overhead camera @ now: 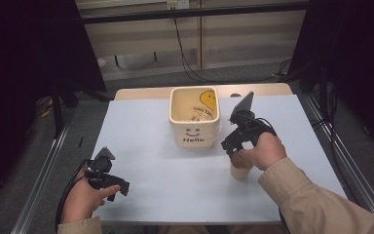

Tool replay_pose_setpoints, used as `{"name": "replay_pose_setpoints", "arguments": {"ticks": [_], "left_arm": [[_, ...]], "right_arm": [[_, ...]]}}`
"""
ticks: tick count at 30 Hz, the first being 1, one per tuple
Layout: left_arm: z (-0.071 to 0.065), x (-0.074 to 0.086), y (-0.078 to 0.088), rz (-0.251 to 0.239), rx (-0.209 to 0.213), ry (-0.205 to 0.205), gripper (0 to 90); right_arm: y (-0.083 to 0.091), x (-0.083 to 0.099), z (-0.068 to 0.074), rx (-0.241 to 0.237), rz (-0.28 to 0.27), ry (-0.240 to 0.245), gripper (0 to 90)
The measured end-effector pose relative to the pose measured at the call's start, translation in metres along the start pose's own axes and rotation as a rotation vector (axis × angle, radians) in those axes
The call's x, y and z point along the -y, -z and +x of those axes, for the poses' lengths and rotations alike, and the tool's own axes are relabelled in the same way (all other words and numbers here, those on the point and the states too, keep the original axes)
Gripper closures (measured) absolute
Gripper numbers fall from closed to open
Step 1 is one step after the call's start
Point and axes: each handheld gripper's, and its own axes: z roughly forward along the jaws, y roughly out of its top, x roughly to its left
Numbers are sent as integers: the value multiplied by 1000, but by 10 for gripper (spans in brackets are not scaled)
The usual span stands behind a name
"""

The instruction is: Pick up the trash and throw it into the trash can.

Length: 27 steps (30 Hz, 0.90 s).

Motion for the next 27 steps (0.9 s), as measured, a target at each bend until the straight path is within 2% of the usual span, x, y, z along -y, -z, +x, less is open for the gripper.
{"name": "replay_pose_setpoints", "arguments": {"ticks": [16,18,27], "left_arm": [[1,0,2,3,2,-1,43],[1,0,1,-1,0,0,43],[1,0,1,-3,-3,-2,43]], "right_arm": [[-24,5,7,2,27,22,56],[-27,5,7,7,30,14,61],[-32,5,6,2,32,8,131]]}}
